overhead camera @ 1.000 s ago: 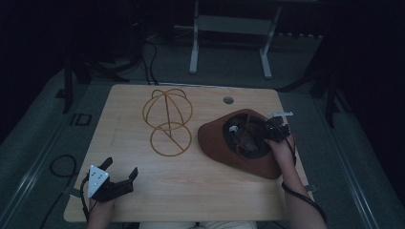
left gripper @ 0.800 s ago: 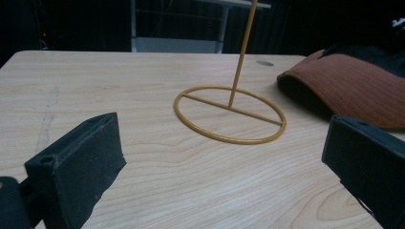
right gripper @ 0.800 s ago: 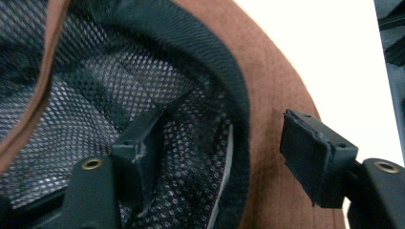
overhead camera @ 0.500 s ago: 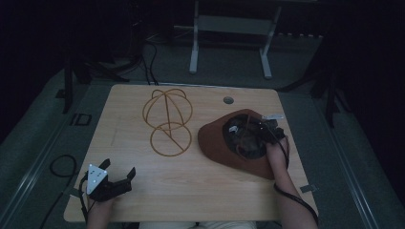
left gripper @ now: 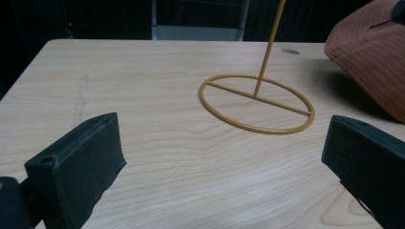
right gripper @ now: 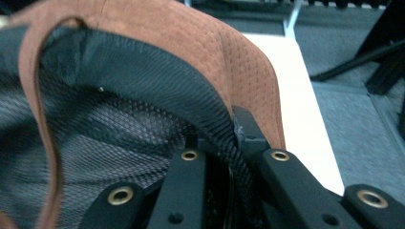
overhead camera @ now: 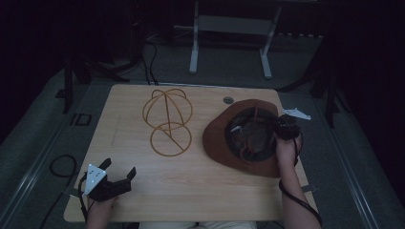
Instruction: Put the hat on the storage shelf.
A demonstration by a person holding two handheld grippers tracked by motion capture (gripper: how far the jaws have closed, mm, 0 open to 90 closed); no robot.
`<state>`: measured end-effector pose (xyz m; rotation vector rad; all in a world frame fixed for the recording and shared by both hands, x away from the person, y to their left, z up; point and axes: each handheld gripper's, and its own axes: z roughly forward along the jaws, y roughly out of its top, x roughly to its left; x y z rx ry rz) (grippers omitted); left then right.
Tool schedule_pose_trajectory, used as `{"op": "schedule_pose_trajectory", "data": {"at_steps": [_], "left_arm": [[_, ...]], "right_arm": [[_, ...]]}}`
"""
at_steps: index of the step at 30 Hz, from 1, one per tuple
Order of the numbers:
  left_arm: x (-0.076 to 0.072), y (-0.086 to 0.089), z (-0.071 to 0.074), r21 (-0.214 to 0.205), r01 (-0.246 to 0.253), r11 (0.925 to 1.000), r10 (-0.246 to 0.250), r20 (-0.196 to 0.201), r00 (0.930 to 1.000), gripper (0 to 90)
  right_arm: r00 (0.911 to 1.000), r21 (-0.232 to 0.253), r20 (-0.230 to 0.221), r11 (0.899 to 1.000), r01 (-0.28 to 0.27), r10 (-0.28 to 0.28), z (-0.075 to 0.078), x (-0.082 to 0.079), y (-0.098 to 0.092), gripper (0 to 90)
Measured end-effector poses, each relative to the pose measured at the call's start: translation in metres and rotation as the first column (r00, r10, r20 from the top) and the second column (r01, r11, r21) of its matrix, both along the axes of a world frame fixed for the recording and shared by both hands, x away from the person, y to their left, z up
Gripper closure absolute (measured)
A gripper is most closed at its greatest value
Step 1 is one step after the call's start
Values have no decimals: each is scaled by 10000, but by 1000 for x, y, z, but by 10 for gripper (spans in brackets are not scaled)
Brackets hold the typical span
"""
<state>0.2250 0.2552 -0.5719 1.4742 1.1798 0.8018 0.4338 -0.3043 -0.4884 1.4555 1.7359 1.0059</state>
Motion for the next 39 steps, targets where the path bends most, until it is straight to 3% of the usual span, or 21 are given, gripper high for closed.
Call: {"op": "schedule_pose_trajectory", "data": {"at_steps": [7,11,15,19,20,24,27,34,39], "left_arm": [[-1,-4,3,130,44,9999,-43,-83,10000,6],[-2,-8,6,260,58,9996,-54,-138,9999,6],[1,-9,15,104,74,9999,-71,-340,9994,6],[3,-7,25,-112,137,9998,-143,-631,9979,6],[4,-7,33,-117,173,9998,-182,-796,9967,6],[5,-7,47,16,386,9993,-385,-558,9977,6],[7,-8,70,-231,711,9972,-716,-229,9972,6],[16,-17,110,-144,935,9955,-929,376,9950,6],[28,-35,132,300,1496,9883,-1509,478,9874,6]], "right_arm": [[9950,817,999,9966,-136,53,33,-19,-6,843],[9884,1023,1519,9946,-199,41,50,-28,-6,844],[9810,1179,1939,9925,-337,103,67,-36,-6,844],[9775,978,2095,9942,-457,243,77,-41,-4,844],[9754,823,2185,9955,-471,281,81,-44,-3,844],[9743,866,2233,9951,-487,282,83,-48,-3,843],[9733,831,2272,9951,-543,341,84,-51,-3,843],[9695,838,2417,9946,-614,395,87,-56,-4,844],[9680,859,2465,9938,-701,469,89,-59,-4,843]]}}
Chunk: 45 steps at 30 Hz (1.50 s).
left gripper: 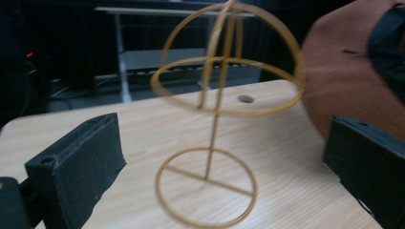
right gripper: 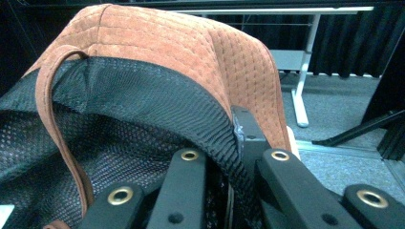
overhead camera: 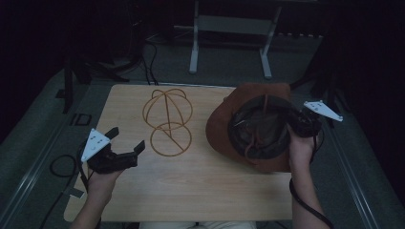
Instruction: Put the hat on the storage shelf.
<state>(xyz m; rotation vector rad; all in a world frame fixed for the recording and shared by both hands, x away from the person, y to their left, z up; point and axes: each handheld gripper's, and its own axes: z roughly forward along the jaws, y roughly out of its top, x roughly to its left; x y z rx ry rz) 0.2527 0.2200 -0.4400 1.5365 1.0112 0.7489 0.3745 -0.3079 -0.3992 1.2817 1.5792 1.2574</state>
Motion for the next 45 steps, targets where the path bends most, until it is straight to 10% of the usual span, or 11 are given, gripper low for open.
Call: {"op": "schedule_pose_trajectory", "data": {"at_steps": [19,36,45], "left_arm": [[50,-87,47,754,1870,9795,-1872,-38,9823,6],[87,-193,60,1389,3361,9315,-3359,-260,9415,6],[112,-235,50,2062,3541,9122,-3492,-610,9351,55]], "right_arm": [[9996,-69,110,9996,-276,277,4,-8,7,842],[9978,-155,77,9977,-664,666,3,-11,21,843],[9977,-248,38,9974,-675,676,3,-12,20,843]]}}
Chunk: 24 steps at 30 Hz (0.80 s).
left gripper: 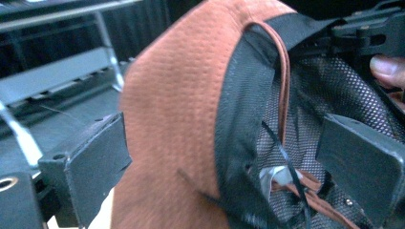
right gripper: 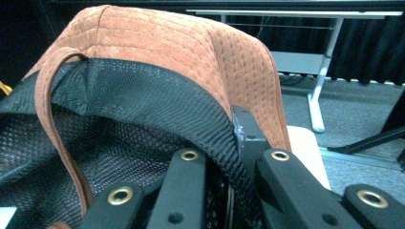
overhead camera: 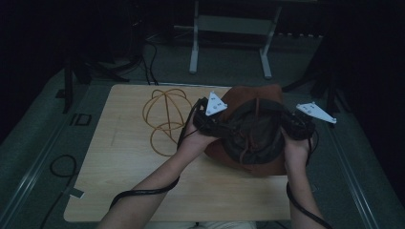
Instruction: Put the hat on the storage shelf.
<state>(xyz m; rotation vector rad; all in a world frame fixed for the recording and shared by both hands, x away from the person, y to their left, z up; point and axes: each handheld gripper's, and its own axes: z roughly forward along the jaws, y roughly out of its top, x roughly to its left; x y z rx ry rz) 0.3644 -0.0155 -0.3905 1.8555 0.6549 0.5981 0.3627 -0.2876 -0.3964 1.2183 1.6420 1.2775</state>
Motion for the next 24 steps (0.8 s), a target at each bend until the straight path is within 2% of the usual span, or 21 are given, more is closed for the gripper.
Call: {"op": "schedule_pose_trajectory", "data": {"at_steps": [5,7,9,12,15,17,20,23,24], "left_arm": [[13,-19,-9,762,-284,9967,292,-96,9995,113],[17,-25,-13,836,-310,9960,330,-221,9992,133],[21,-31,-17,1082,-535,9927,569,-283,9980,153],[23,-34,-21,1050,-954,9899,1001,-407,9941,195],[26,-38,-26,1299,-1488,9803,1547,-368,9873,238],[28,-40,-29,1461,-1888,9711,1967,-412,9796,245],[30,-40,-32,1420,-2119,9669,2188,-350,9751,397],[31,-36,-31,1217,-2325,9649,2374,-264,9711,654],[32,-36,-31,1174,-2349,9649,2394,-262,9706,714]], "right_arm": [[10000,43,-24,10000,-27,27,1,-1,1,843],[10000,91,-8,9999,-52,52,1,-2,2,843],[10000,159,24,9998,-92,91,2,-3,2,843],[9998,188,53,9997,-172,171,2,-6,4,842],[9997,233,13,9994,-257,257,1,-9,7,842],[9994,297,40,9990,-336,335,0,-11,8,842],[9993,273,41,9989,-383,382,-1,-14,11,842],[9990,295,43,9986,-437,436,-2,-16,13,842],[9989,290,-15,9985,-473,473,-3,-17,13,841]]}}
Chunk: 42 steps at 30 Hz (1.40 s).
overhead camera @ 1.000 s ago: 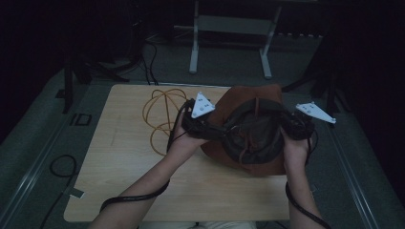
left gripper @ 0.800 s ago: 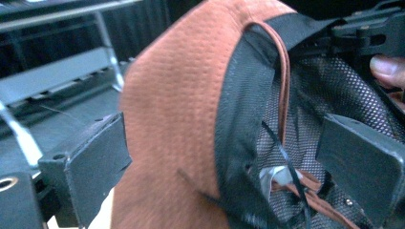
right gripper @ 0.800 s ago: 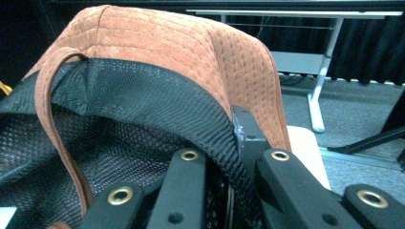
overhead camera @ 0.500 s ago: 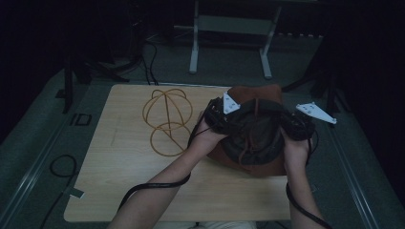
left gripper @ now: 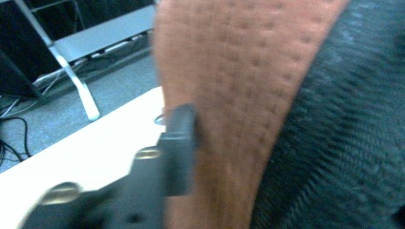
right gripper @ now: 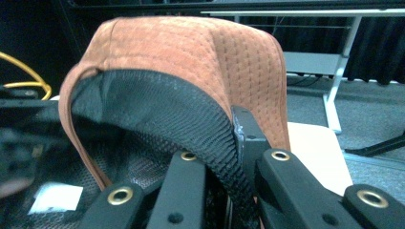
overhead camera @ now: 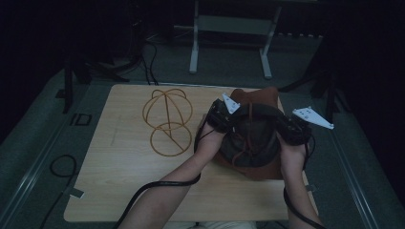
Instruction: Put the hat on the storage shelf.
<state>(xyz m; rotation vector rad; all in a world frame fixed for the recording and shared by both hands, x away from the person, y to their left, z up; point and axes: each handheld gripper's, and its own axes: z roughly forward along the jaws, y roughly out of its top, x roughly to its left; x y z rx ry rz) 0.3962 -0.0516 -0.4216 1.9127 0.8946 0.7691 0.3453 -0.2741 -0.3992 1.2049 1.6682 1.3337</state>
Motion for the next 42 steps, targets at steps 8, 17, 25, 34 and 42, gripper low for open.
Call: {"op": "schedule_pose_trajectory", "data": {"at_steps": [8,17,25,34,42], "left_arm": [[-3,-2,7,193,50,9998,-58,442,9990,876],[-9,6,21,239,229,9995,-252,1035,9943,879],[-13,16,24,270,520,9983,-558,1686,9841,879],[-21,36,24,-47,2212,9752,-2153,2114,9534,878],[-25,52,21,-941,4434,8914,-4063,2679,8736,877]], "right_arm": [[10000,196,56,9998,62,-64,-9,-8,3,828],[9965,276,88,9961,-837,835,-7,-28,-6,520],[9885,368,492,9887,-1451,1432,-2,-54,-27,460],[9964,236,611,9979,-596,581,0,-54,-68,472],[9994,263,241,9993,-254,248,-10,-48,-89,491]]}}
